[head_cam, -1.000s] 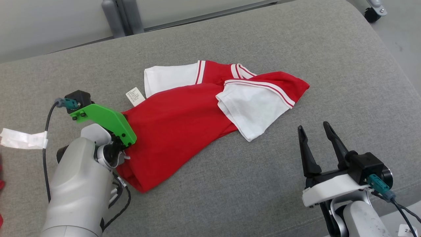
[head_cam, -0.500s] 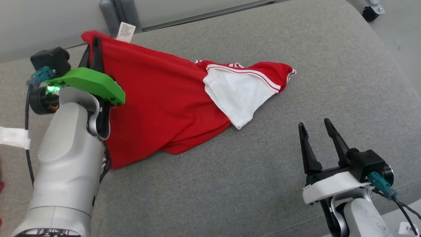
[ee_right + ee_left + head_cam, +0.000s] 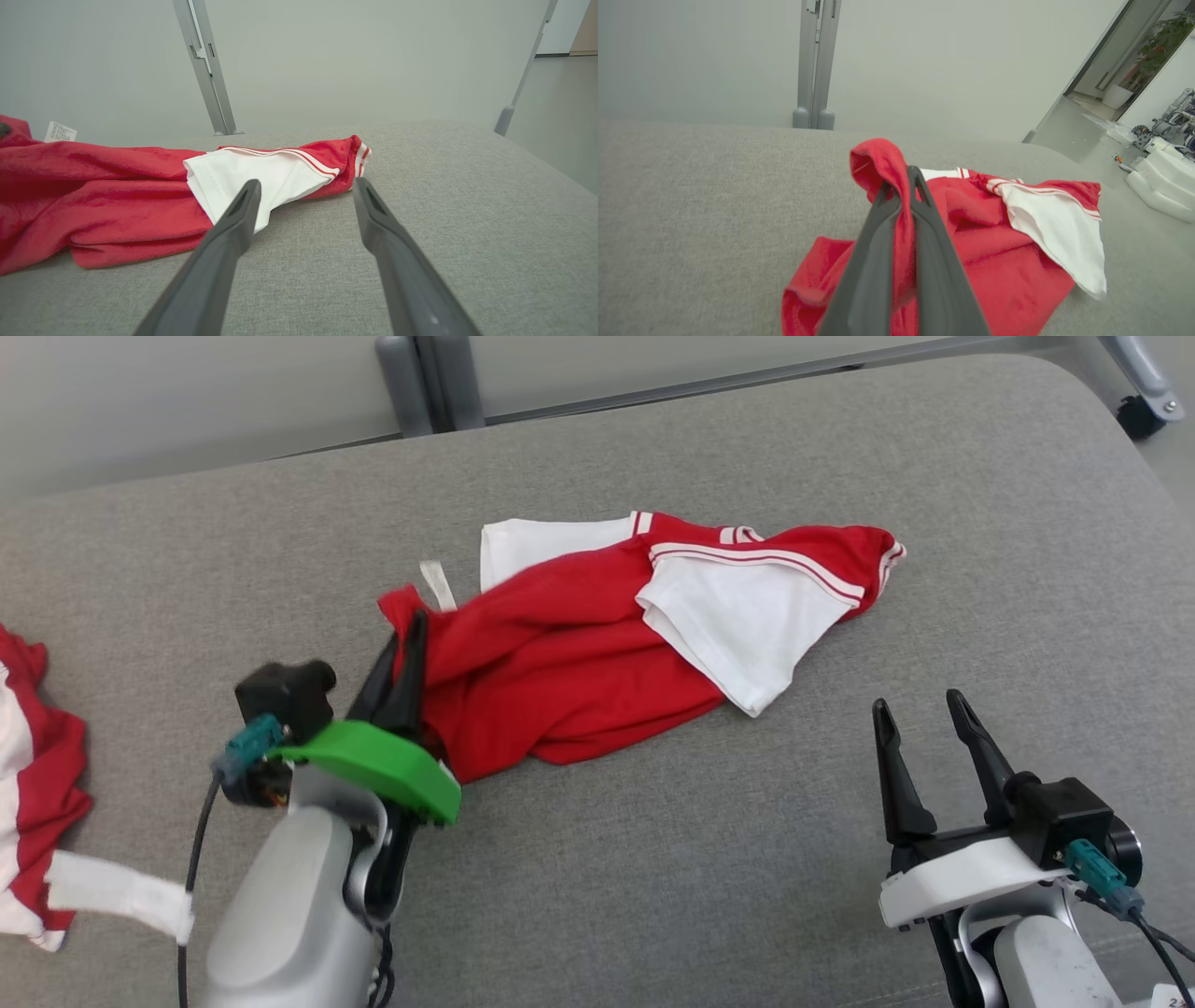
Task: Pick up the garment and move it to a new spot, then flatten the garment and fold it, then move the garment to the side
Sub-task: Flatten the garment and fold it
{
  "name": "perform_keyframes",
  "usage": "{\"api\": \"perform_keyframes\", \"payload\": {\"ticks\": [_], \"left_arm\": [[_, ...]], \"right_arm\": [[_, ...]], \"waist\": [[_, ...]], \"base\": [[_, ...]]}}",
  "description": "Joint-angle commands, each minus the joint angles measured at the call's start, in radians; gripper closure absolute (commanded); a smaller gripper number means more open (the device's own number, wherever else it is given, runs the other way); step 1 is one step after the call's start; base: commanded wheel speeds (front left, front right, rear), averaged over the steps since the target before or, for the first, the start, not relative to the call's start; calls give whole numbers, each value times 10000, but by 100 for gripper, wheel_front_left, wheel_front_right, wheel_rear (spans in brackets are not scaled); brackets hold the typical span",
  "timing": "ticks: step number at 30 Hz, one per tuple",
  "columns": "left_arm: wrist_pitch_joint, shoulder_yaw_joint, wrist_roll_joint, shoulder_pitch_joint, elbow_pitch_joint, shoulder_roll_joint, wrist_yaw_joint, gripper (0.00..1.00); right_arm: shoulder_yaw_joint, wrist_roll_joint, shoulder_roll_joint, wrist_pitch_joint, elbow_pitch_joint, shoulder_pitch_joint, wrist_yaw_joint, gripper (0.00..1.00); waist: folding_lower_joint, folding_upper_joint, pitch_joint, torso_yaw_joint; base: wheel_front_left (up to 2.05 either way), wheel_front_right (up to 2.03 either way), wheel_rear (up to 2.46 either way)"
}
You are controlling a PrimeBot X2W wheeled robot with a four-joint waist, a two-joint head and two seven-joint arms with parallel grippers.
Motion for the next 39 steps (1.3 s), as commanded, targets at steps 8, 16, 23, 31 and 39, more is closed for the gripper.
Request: {"api": "perform_keyframes", "payload": {"ticks": [8, 16, 23, 31, 39], "left_arm": [[718, -577, -201, 2963, -1878, 648, 112, 100], [460, -756, -228, 3781, -1937, 574, 178, 100], [-34, -308, -513, 3802, -1444, 332, 486, 0], [-372, 1372, 521, 4025, -2774, 344, 679, 0], [-372, 2686, 2406, 4529, -3938, -171, 349, 0]], "right_arm": [[3, -67, -25, -32, 40, 158, -18, 0], [-22, -72, -26, -30, 132, 169, -18, 0], [-120, -92, -26, -32, 179, 179, -18, 0], [-625, -170, -25, -32, 153, 271, -18, 0], [-913, -129, -25, -32, 668, 251, -18, 0]], "waist": [[0, 0, -361, 811], [0, 0, -481, 937], [0, 0, -585, 847], [0, 0, -750, 915], [0, 0, -1135, 1140]], "base": [[0, 0, 0], [0, 0, 0], [0, 0, 0], [0, 0, 0], [0, 0, 0]]}}
